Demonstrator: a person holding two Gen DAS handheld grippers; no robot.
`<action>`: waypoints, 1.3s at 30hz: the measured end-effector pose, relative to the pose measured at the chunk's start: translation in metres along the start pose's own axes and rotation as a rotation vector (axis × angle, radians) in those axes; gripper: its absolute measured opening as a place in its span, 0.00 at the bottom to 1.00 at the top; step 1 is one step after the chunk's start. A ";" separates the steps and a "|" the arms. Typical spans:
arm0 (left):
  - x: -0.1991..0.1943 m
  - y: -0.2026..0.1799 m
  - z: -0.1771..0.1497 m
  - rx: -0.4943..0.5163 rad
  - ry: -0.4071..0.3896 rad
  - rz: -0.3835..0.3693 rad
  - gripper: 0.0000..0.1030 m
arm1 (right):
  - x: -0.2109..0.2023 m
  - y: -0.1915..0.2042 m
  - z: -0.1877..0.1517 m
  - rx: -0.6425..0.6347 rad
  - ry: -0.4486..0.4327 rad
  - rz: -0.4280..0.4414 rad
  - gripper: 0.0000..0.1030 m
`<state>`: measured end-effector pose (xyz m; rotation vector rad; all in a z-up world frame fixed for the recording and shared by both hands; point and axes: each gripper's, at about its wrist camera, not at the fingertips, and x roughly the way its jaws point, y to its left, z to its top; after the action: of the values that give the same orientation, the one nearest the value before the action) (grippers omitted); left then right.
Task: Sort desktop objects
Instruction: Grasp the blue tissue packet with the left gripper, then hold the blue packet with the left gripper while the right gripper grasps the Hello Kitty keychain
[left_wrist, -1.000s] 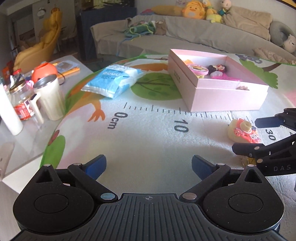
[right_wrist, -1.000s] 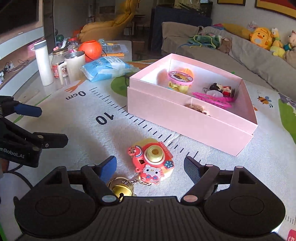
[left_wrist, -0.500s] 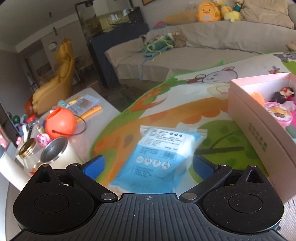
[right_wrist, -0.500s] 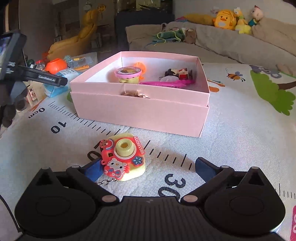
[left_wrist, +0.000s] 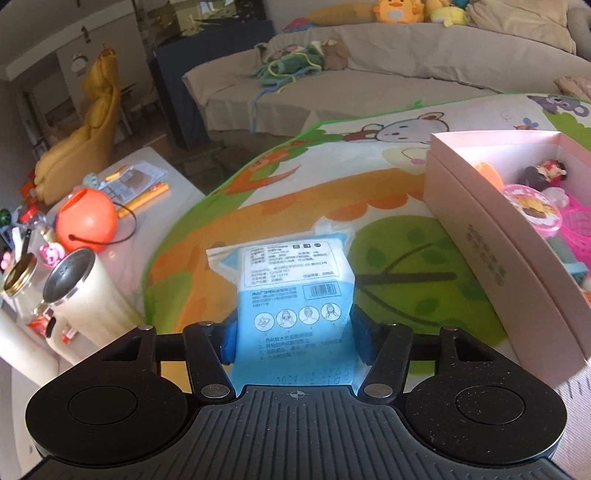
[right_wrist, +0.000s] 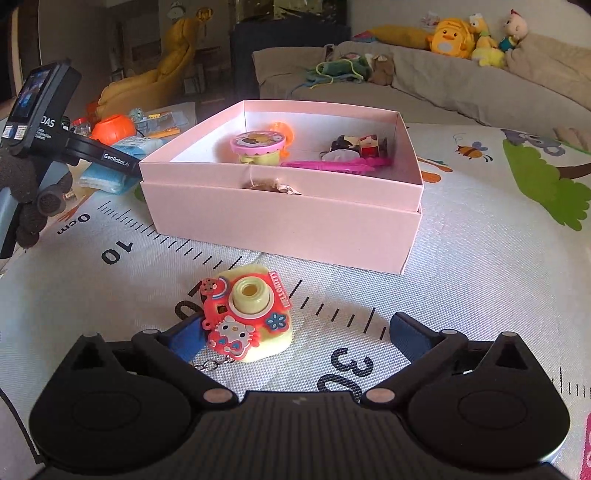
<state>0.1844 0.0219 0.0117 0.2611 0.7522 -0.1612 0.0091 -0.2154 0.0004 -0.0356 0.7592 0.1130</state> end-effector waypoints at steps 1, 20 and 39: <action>-0.010 -0.004 -0.006 -0.003 0.003 -0.022 0.60 | 0.000 0.000 0.000 -0.001 0.001 0.001 1.00; -0.126 -0.087 -0.122 -0.058 -0.045 -0.229 1.00 | -0.031 0.001 -0.013 -0.060 -0.011 -0.100 1.00; -0.126 -0.089 -0.125 -0.058 -0.052 -0.219 1.00 | -0.045 -0.017 -0.010 -0.064 -0.025 -0.245 0.83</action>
<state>-0.0089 -0.0200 -0.0042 0.1184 0.7323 -0.3517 -0.0281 -0.2371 0.0242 -0.1865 0.7202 -0.0952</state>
